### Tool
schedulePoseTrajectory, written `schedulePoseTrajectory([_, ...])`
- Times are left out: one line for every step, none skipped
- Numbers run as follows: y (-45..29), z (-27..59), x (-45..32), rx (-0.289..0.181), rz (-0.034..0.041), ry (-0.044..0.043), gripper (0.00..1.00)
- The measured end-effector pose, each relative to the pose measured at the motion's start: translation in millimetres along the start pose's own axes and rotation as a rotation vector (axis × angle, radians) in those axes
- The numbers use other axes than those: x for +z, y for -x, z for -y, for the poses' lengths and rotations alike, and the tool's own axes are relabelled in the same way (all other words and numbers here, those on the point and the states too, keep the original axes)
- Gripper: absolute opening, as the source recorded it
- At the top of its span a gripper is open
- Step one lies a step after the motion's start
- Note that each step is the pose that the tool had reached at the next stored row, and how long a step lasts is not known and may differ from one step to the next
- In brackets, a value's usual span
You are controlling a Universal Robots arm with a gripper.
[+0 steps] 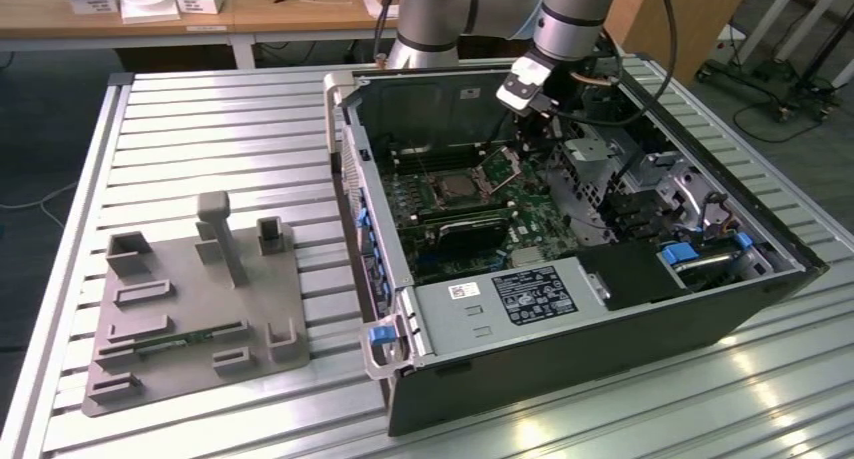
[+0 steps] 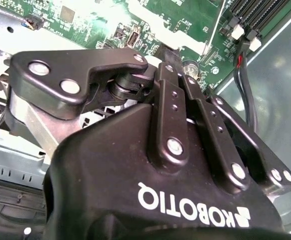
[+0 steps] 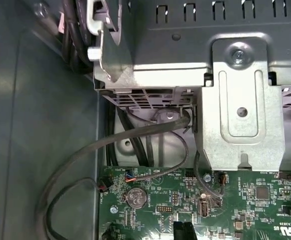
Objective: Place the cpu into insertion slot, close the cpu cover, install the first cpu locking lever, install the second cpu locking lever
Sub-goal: 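Close the cpu cover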
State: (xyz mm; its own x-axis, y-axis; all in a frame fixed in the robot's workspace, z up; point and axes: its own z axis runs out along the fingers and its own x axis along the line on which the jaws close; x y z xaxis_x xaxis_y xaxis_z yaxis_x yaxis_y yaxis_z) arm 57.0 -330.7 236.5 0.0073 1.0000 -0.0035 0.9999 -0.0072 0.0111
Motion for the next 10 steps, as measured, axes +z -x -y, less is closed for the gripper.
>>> schedulePoseTrajectory([0.0, 0.0, 0.0, -0.002, 0.0001, -0.0001, 0.10])
schedulePoseTrajectory([0.0, 0.0, 0.0, -0.003, 0.0001, -0.0001, 0.10])
schedulePoseTrajectory([0.0, 0.1, 0.1, -0.005, -0.0001, 0.0000, 0.10])
schedulePoseTrajectory([0.0, 0.4, 0.1, -0.008, -0.0002, 0.0000, 0.10])
schedulePoseTrajectory([0.0, 0.8, 0.2, -0.011, -0.0003, 0.0000, 0.10])
schedulePoseTrajectory([0.1, 1.0, 0.2, -0.014, -0.0005, 0.0001, 0.10])
schedulePoseTrajectory([0.1, 1.1, 0.3, -0.016, -0.0005, 0.0001, 0.10])
schedulePoseTrajectory([0.2, 1.1, 0.4, -0.016, -0.0005, 0.0000, 0.10])
schedulePoseTrajectory([0.2, 1.1, 0.4, -0.016, -0.0004, -0.0002, 0.10])
schedulePoseTrajectory([0.2, 1.2, 0.4, -0.016, -0.0003, -0.0004, 0.10])
